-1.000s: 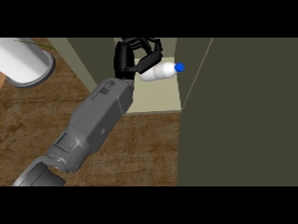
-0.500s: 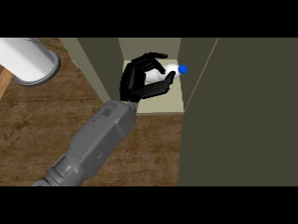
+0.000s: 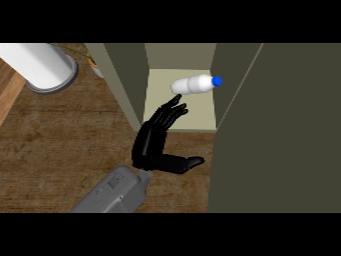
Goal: Pick up the bottled water, place it into the cabinet and close the cabinet
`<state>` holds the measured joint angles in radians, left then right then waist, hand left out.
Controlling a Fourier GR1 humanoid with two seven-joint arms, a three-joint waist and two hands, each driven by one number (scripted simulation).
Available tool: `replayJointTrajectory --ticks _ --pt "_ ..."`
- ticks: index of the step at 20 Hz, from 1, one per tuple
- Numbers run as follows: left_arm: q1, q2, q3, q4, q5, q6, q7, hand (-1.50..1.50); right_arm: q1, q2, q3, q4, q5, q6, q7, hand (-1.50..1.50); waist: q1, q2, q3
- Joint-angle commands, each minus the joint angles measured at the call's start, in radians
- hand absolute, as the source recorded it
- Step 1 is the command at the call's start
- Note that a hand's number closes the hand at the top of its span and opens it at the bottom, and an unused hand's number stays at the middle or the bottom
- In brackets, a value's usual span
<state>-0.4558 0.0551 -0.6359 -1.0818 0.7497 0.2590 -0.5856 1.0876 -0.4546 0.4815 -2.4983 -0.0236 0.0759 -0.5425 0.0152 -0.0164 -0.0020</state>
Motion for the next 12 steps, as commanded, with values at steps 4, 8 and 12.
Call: replayJointTrajectory --ticks 4,8,12 --pt "0.345 0.185 -0.052 -0.293 -0.027 0.025 -0.063 -1.50 0.056 -0.037 0.028 -0.158 0.099 -0.042 0.029 -1.50 0.013 0.001 -0.001" --pt "0.468 0.295 -0.031 -0.453 0.008 -0.025 -0.073 -1.50 0.031 -0.146 0.052 -0.116 0.160 0.032 0.028 1.50 0.023 0.001 -0.002" --pt "0.536 0.378 -0.025 -0.525 0.015 -0.089 -0.098 -1.50 -0.053 -0.268 0.020 -0.141 0.221 0.106 0.009 1.50 0.038 -0.004 -0.004"
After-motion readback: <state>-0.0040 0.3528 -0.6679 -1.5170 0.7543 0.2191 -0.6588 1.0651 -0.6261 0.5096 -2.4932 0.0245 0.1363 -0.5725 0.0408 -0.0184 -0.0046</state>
